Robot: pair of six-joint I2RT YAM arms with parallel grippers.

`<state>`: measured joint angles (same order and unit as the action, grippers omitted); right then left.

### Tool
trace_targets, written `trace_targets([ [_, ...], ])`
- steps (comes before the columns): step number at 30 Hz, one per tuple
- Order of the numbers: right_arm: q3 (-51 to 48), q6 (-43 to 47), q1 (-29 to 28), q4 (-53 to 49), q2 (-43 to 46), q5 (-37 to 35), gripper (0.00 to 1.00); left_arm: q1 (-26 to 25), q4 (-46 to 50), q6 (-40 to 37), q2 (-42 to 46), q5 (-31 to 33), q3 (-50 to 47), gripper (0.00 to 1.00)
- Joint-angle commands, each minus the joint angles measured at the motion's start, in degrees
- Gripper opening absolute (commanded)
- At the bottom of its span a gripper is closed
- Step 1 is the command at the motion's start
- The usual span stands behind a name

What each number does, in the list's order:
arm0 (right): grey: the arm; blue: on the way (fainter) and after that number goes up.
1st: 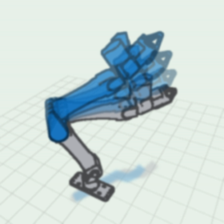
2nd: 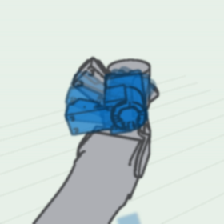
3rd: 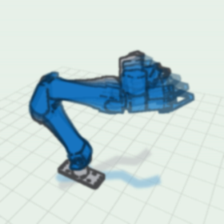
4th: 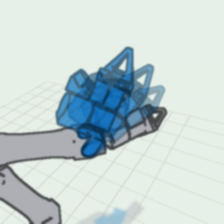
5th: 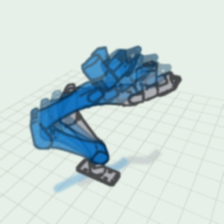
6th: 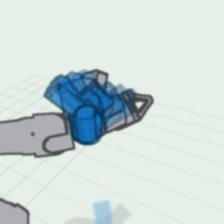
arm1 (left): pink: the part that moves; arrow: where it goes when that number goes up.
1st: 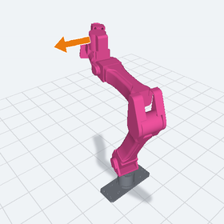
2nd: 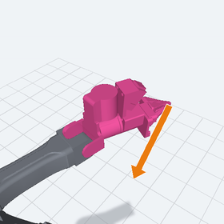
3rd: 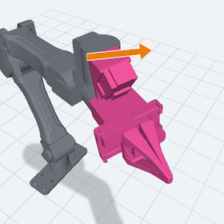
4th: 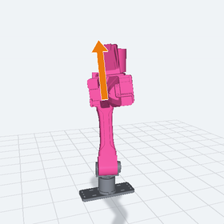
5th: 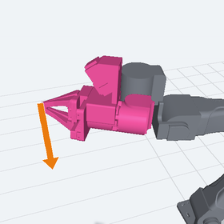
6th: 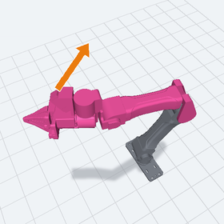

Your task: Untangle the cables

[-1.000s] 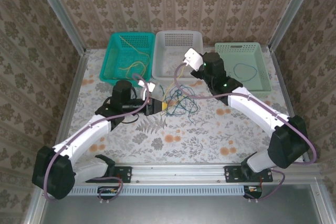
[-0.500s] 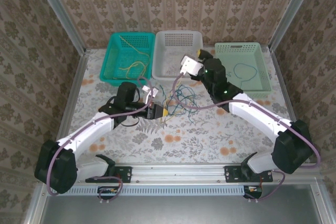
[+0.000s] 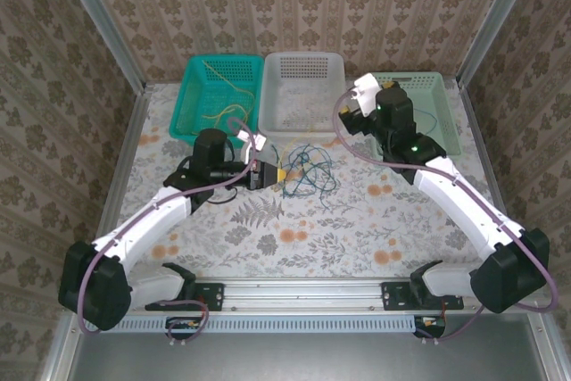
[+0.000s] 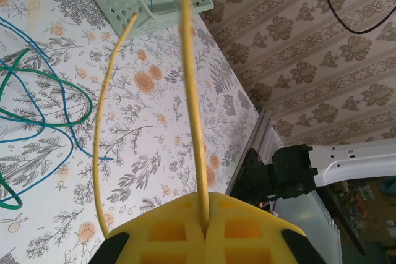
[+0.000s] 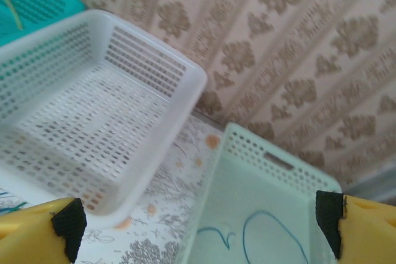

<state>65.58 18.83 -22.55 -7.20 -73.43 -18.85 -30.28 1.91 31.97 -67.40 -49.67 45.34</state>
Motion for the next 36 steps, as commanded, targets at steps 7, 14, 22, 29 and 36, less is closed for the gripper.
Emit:
trace_targets([
  [7, -7.03, -2.94, -0.34, 0.23, 11.02, 20.25, 0.92, 1.14, -1.88, 2.15, 2.56, 1.27, 1.35, 0.05],
  [14, -13.43, 9.82, -14.8, -0.12, 11.11, 19.67, 0.91, 1.89, -6.77, 6.67, -1.43, 0.64, 3.01, 0.05],
  [22, -12.87, 14.12, -24.29, 4.89, 2.07, 15.73, 0.92, 1.63, -7.87, 7.89, -2.46, 0.6, 4.1, 0.04],
  [29, -10.69, 14.57, -26.14, 9.8, -5.15, 15.6, 0.92, 1.19, -11.08, 10.2, -3.17, 0.17, 3.76, 0.05],
  [36, -7.32, 13.5, -26.21, 11.31, -11.07, 15.69, 0.78, 1.03, -12.1, 10.68, -3.44, -0.09, 3.8, 0.05],
])
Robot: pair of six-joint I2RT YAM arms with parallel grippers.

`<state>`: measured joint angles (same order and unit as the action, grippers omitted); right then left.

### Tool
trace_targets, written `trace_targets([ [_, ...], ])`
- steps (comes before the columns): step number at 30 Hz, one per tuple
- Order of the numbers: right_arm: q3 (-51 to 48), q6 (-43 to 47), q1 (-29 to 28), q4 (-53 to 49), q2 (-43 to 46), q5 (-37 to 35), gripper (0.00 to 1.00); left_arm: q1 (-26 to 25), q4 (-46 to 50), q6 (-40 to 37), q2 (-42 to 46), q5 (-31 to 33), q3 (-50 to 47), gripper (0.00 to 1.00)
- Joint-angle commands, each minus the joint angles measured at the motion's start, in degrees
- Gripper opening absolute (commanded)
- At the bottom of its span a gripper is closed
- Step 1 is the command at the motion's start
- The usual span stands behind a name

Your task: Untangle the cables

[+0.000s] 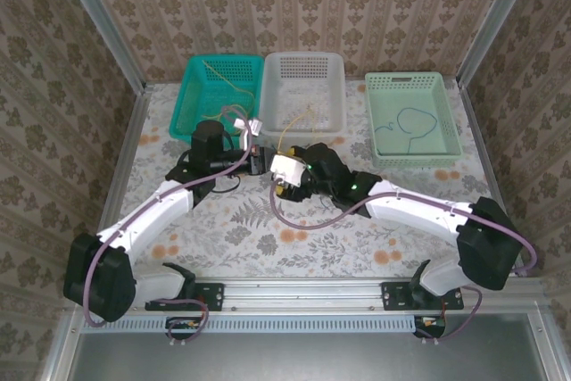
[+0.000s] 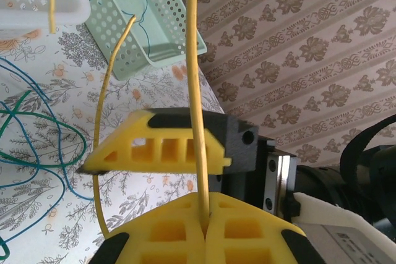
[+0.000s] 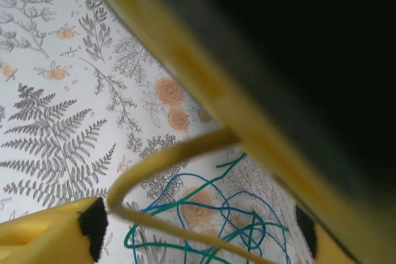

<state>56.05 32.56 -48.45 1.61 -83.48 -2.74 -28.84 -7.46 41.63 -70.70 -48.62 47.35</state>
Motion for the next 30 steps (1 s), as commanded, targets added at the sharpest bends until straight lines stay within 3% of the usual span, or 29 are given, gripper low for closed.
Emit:
trace_targets([
  [1, 2.45, -0.7, -0.3, 2.48, -1.22, -0.29, 0.74, -0.38, -2.82, 1.22, -0.09, -1.09, 1.67, 0.05],
  [7, 3.53, -5.99, -0.28, -2.36, -1.36, 3.04, 0.34, 0.21, -2.39, -1.65, 1.84, 0.87, 1.39, 0.04],
  [12, 6.89, -18.33, 0.27, -9.47, -1.39, 17.37, 0.19, 0.43, 3.01, -9.0, 3.54, 5.67, 4.26, 0.04],
  [16, 9.92, -31.98, 0.67, -12.31, -3.36, 25.85, 0.0, 0.35, 6.43, -15.32, 4.25, 9.53, 6.91, 0.04],
  [21, 10.02, -54.15, 3.54, -8.03, -5.48, 37.1, 0.0, -0.23, 9.66, -24.74, 7.02, 21.29, 7.22, 0.04],
  [23, 8.29, -62.79, 4.03, -1.65, -5.81, 39.93, 0.0, -0.75, 8.6, -27.24, 7.5, 24.59, 6.52, 0.04],
  [30, 5.75, -89.77, 5.16, 16.8, -9.42, 38.33, 0.0, -5.92, 2.18, -34.47, 8.41, 37.03, 3.02, 0.04],
])
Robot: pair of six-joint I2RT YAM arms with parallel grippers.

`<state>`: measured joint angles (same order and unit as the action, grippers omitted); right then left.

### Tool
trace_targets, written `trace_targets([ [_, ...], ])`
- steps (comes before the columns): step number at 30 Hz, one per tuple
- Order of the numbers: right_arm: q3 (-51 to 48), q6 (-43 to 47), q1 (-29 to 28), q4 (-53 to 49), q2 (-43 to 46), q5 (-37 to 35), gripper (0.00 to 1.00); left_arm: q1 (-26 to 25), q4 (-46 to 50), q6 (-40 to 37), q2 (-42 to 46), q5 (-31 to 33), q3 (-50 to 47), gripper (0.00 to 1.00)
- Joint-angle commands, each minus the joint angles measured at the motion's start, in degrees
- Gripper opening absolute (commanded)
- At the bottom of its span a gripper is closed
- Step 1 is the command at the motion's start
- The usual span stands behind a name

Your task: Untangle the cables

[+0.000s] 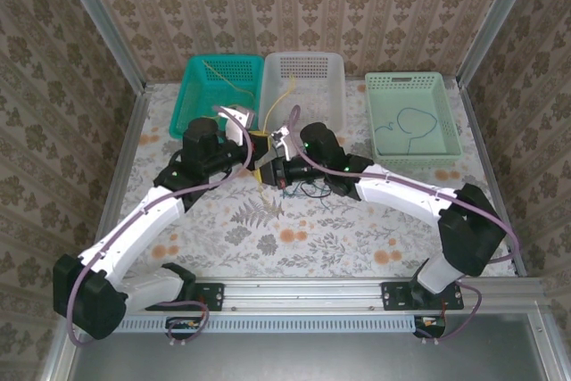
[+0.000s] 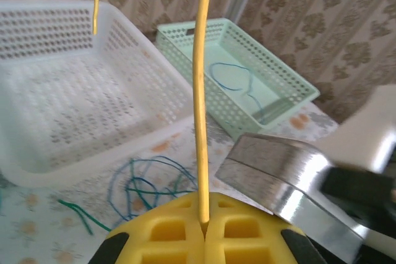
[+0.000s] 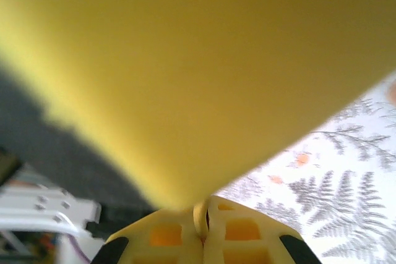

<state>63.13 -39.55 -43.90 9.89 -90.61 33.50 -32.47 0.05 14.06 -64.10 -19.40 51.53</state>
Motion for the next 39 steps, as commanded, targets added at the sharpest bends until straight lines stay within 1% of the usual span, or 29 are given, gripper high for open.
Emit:
trace_targets([
  [1, -1.75, -21.1, 0.94, 10.84, -3.21, 2.63, 0.0, -3.1, -6.39, -8.07, 2.08, 9.35, -1.84, 0.04],
  [5, -3.41, -31.69, 2.18, 17.94, -5.5, 3.86, 0.0, -4.62, -10.0, -10.86, 3.47, 14.8, -4.28, 0.03],
  [6, -3.63, -32.46, 2.42, 18.36, -5.65, 3.86, 0.0, -4.71, -10.62, -10.85, 3.87, 16.01, -4.9, 0.03],
  [8, -3.16, -30.23, 2.53, 16.35, -5.08, 3.54, 0.0, -4.71, -11.45, -10.9, 4.45, 17.39, -5.94, 0.03],
  [9, -2.67, -27.93, 2.5, 14.79, -4.44, 3.21, 0.05, -4.63, -11.24, -10.74, 4.59, 17.55, -5.94, 0.03],
  [11, -1.07, -20.95, 2.43, 8.73, -2.78, 2.04, 0.31, -4.45, -9.37, -10.77, 4.34, 17.38, -5.07, 0.03],
  [12, -0.1, -16.73, 2.41, 4.79, -1.37, 0.8, 0.47, -4.21, -7.93, -10.73, 3.99, 17.31, -4.3, 0.04],
  [13, 0.54, -13.1, 2.4, 1.33, 0.08, -0.98, 0.67, -3.81, -6.66, -10.86, 3.77, 17.14, -3.35, 0.04],
  [14, 0.85, -10.1, 2.48, -1.31, 1.5, -2.72, 0.79, -3.24, -5.24, -10.88, 3.43, 16.96, -2.35, 0.04],
  [15, 0.94, -7.25, 2.64, -3.89, 3.17, -5.04, 0.85, -2.25, -3.85, -10.79, 3.07, 16.53, -1.1, 0.04],
  [17, 0.63, -3.29, 3.45, -8.13, 5.92, -8.85, 0.91, 0.87, -1.76, -10.17, 2.26, 13.83, 1.34, 0.04],
  [20, -1.67, -1.36, 6.35, -11.47, 9.66, -12.29, 0.93, 7.5, 3.07, -9.16, -0.33, 7.21, 7.36, 0.04],
  [21, -2.77, -0.95, 7.69, -11.96, 10.52, -13.09, 0.93, 9.92, 5.16, -9.27, -1.78, 5.57, 10.4, 0.04],
  [24, -5.68, 0.11, 11.08, -13.59, 15.72, -15.39, 0.92, 14.93, 10.29, -11.62, -6.54, 2.15, 18.14, 0.05],
  [26, -6.91, 1.05, 13.13, -14.89, 18.11, -16.28, 0.92, 18.79, 10.48, -11.07, -10.35, -1.84, 21.87, 0.05],
  [28, -7.2, 3.08, 14.55, -17.68, 19.86, -17.45, 0.92, 23.05, 9.68, -8.91, -15.84, -6.11, 25.9, 0.05],
  [30, -7.21, 4.75, 15.62, -20.33, 20.92, -18.51, 0.92, 25.82, 8.28, -7.78, -21.01, -9.33, 29.15, 0.05],
  [35, -9.65, 5.21, 17.61, -20.98, 22.99, -18.99, 0.92, 30.29, 4.06, -6.4, -32.61, -13.33, 37.34, 0.05],
  [37, -10.76, 4.8, 18.2, -20.4, 23.2, -19.0, 0.92, 30.88, 3.71, -6.92, -37.24, -14.43, 41.44, 0.05],
  [39, -11.51, 4.41, 18.75, -19.9, 23.11, -18.95, 0.92, 30.91, 5.45, -8.38, -41.55, -16.28, 45.88, 0.05],
])
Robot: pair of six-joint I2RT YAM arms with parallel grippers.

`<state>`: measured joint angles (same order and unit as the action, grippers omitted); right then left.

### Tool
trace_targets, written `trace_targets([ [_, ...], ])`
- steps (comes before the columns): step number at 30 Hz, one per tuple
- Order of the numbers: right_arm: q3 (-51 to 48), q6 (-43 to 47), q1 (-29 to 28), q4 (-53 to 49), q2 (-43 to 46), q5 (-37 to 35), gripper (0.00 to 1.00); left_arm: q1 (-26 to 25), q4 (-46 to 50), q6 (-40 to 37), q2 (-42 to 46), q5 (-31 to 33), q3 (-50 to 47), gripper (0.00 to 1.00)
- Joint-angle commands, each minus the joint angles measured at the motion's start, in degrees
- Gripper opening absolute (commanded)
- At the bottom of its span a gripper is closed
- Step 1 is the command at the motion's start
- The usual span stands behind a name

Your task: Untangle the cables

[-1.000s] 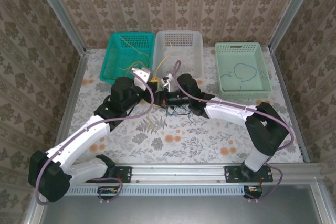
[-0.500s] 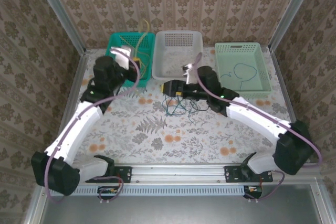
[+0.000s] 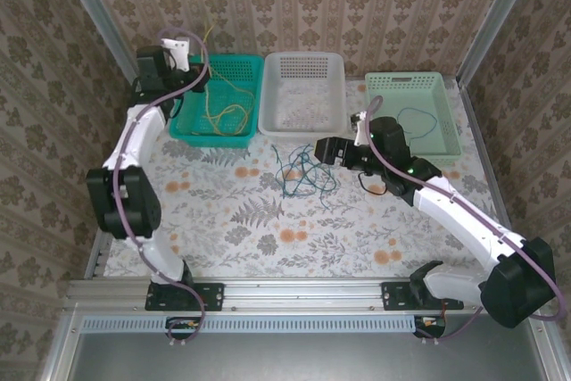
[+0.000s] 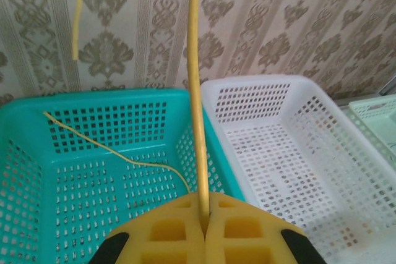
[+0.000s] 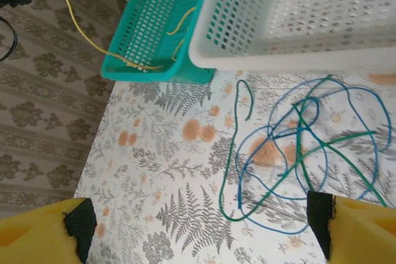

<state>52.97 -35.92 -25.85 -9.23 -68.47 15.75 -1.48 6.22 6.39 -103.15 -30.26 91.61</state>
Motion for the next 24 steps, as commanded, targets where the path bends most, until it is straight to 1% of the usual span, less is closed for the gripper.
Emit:
trace_targets([
  [1, -1.55, 0.59, 0.96, -0.57, 0.81, -1.03, 0.92, -0.11, -0.06, -0.98, -4.9, -6.19, 7.85, 0.05],
  [2, -1.65, 0.46, 1.21, -0.37, 0.73, -0.87, 0.92, -0.11, 0.21, -1.14, -6.5, -8.11, 9.32, 0.05],
  [3, -1.73, 0.37, 1.36, -0.19, 0.63, -0.83, 0.92, -0.11, 0.52, -1.26, -8.34, -8.57, 10.76, 0.05],
  [9, -1.56, 0.49, 2.09, -0.16, 0.07, -0.5, 0.92, -0.03, -1.68, -0.94, -14.33, -8.72, 15.09, 0.05],
  [13, -1.53, 0.45, 2.37, -0.24, -0.29, -0.28, 0.92, -0.04, -1.0, -2.06, -16.87, -9.48, 16.82, 0.05],
  [18, -1.9, 0.25, 2.59, -0.44, 0.01, -0.5, 0.92, -0.08, -1.17, -5.37, -16.83, -12.36, 12.02, 0.04],
  [21, -2.1, 0.07, 2.7, -0.35, 0.01, -0.37, 0.92, -0.08, -3.8, -6.24, -15.58, -15.14, 6.69, 0.04],
  [24, -2.09, 0.05, 2.76, -0.52, 0.09, -0.27, 0.92, -0.02, -5.13, -7.51, -14.38, -16.23, 2.06, 0.04],
])
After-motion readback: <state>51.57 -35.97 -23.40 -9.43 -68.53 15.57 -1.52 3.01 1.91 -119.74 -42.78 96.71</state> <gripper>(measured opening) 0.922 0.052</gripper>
